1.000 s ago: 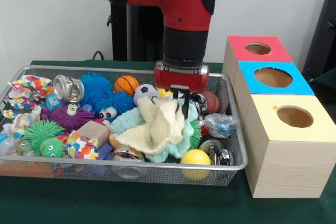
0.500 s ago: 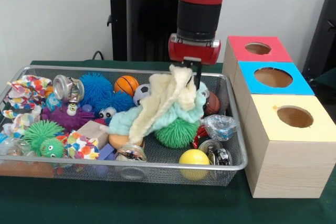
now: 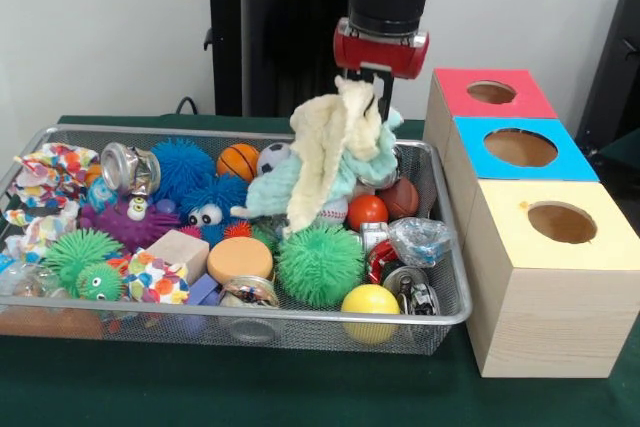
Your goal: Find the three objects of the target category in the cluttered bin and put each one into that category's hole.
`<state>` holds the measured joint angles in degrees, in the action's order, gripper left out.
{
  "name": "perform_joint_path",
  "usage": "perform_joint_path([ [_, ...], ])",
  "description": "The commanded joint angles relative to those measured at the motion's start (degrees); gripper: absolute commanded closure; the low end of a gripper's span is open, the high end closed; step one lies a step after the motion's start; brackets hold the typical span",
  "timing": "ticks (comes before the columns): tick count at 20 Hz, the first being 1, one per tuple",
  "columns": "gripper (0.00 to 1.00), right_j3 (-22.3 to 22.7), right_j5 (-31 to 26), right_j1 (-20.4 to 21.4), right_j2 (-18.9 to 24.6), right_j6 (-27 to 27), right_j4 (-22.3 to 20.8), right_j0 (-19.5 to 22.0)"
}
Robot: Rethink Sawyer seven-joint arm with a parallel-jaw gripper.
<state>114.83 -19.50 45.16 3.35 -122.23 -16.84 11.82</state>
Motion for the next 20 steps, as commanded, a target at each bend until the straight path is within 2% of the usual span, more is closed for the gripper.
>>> perform_joint_path([
  [1,1.0,5.12,-14.65,6.15,0.06,-4.2,4.63,-0.5],
  [3,1.0,5.67,-17.39,8.87,0.06,-3.25,5.37,-0.47],
  [9,1.0,4.38,-17.96,7.87,0.49,-3.09,4.85,0.22],
  [13,1.0,3.37,-23.06,11.23,0.33,-2.61,5.15,-0.41],
  [17,1.0,3.18,-22.04,10.33,0.9,-3.01,5.06,-0.15],
  [20,1.0,1.37,-21.87,8.65,1.04,-3.57,4.54,-0.41],
])
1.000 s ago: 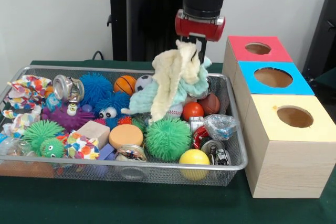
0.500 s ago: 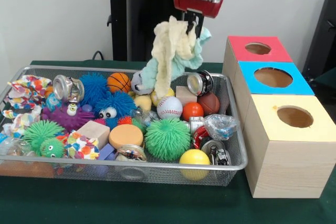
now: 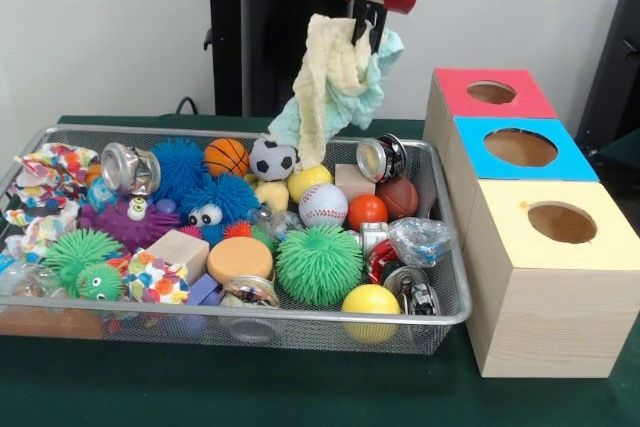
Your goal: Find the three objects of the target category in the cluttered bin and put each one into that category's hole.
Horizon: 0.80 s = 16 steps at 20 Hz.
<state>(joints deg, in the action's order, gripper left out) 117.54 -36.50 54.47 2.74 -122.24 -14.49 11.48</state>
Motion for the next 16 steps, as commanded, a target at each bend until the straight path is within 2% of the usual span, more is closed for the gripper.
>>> perform_joint_path([
  [1,1.0,-1.58,-4.91,-0.84,1.72,-3.64,2.22,-0.15],
  [5,1.0,-3.23,-5.05,-2.14,1.58,-5.13,2.27,-1.42],
  [11,1.0,-7.09,-3.48,-6.38,0.8,-9.23,2.99,-4.93],
  [16,1.0,-9.22,-0.35,-9.65,-1.11,-12.62,3.94,-8.39],
])
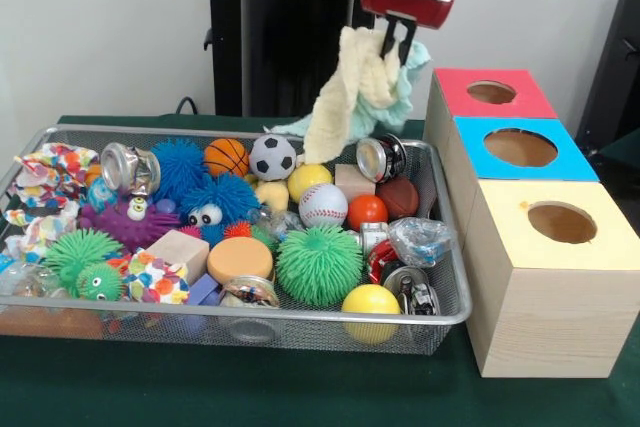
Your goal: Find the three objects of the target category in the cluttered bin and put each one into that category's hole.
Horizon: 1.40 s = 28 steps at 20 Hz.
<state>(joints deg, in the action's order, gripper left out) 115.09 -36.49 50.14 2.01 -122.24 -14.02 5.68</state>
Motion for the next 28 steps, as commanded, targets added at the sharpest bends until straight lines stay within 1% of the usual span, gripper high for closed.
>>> perform_joint_path([
  [1,1.0,-7.48,0.58,-6.14,-0.64,-12.68,3.59,-2.81],
  [3,1.0,-9.86,0.51,-7.91,-0.49,-11.66,4.38,-2.39],
  [6,1.0,-14.81,2.78,-10.58,-1.86,-11.08,3.37,-2.77],
  [9,1.0,-18.07,5.63,-13.11,-2.0,-10.13,3.35,-1.84],
  [12,1.0,-18.72,11.38,-15.13,-0.37,-8.37,3.54,0.65],
  [13,1.0,-19.2,12.13,-15.74,0.62,-7.02,3.55,1.91],
  [16,1.0,-20.76,11.62,-16.78,3.2,-3.1,3.58,4.92],
  [18,1.0,-22.36,10.3,-17.15,3.45,-2.27,3.32,5.14],
  [22,1.0,-23.46,9.17,-17.58,4.21,-2.87,4.03,5.11],
  [25,1.0,-22.88,10.18,-18.22,4.56,-4.2,4.56,4.95],
  [28,1.0,-21.69,12.82,-19.24,4.82,-5.89,5.02,4.44],
])
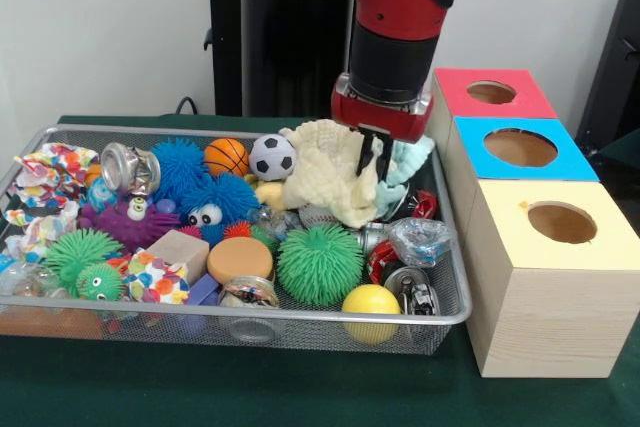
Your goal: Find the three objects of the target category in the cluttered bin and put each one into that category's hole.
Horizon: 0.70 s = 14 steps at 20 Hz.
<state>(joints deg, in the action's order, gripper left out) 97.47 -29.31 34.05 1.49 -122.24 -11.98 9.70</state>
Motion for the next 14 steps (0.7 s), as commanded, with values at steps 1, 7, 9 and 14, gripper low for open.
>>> perform_joint_path([
  [1,1.0,-3.49,6.25,-2.95,4.57,-7.35,3.23,-0.61],
  [7,1.0,-0.81,8.74,-2.74,0.38,-14.02,6.28,-6.66],
  [9,1.0,0.07,10.18,-3.02,-0.67,-14.43,6.58,-7.77],
  [14,1.0,3.79,12.09,-2.3,-2.16,-13.91,6.97,-9.84],
])
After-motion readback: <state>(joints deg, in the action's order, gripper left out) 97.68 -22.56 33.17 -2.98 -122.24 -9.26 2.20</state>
